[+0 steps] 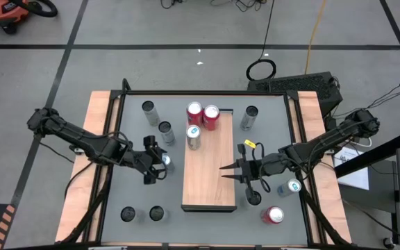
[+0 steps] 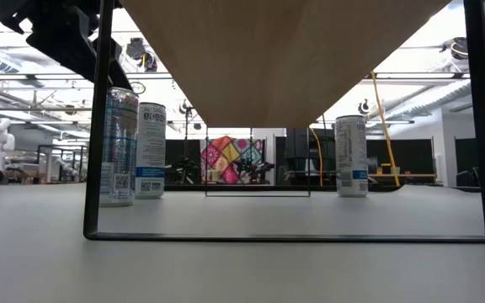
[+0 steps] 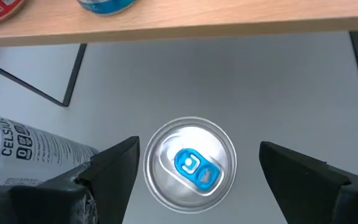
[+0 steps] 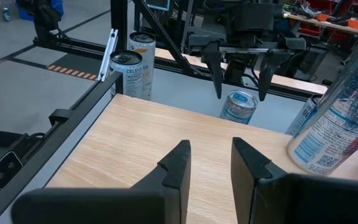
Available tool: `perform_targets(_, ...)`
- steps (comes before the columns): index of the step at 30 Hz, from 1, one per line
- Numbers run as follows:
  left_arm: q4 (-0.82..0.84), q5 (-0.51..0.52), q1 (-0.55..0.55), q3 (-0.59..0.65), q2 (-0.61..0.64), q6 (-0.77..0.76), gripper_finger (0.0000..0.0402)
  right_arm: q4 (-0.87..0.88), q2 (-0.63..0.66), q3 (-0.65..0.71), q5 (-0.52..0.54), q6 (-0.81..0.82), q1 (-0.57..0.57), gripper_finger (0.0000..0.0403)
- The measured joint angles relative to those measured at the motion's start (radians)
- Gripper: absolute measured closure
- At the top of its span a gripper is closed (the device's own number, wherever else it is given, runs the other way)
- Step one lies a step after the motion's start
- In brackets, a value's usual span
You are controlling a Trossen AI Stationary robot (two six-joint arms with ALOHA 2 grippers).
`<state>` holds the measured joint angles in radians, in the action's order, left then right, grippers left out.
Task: Place canned beverage on shelf
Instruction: Put the left blue soda can on the shelf aligned with the other orange soda can
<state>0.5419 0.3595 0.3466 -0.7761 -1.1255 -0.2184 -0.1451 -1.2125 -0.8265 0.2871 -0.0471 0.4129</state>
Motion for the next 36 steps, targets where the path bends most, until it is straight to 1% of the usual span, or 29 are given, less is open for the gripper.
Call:
perform_targets(3, 0.003, -0.002, -0.006, 0.000, 0.000, 0.008, 0.0073, 0.000, 0.000, 0.000, 0.000, -0.002, 0.000, 0.0348)
perform_targets(12, -0.002, -0.080, -0.062, 0.000, -0.005, 0.019, 0.0073, 0.001, 0.000, 0.000, 0.000, 0.001, 0.000, 0.0349)
perform_targets(15, -0.002, -0.082, -0.066, 0.002, -0.020, 0.020, 0.0073, 0.004, 0.000, 0.000, 0.000, 0.001, 0.000, 0.0349)
perform_targets(20, -0.037, -0.069, -0.066, 0.038, -0.051, 0.023, 0.0073, 0.008, 0.000, 0.000, 0.000, 0.001, 0.000, 0.0349)
perform_targets(23, -0.070, -0.061, -0.066, 0.041, -0.050, 0.018, 0.0073, 0.008, 0.000, 0.000, 0.000, 0.001, 0.000, 0.0348)
perform_targets(33, -0.079, -0.075, -0.066, 0.042, -0.050, 0.018, 0.0074, 0.007, 0.000, 0.000, -0.001, 0.001, 0.000, 0.0349)
perform_targets(36, -0.079, -0.075, -0.066, 0.042, -0.050, 0.016, 0.0087, 0.007, 0.000, 0.000, -0.001, 0.001, 0.000, 0.0349)
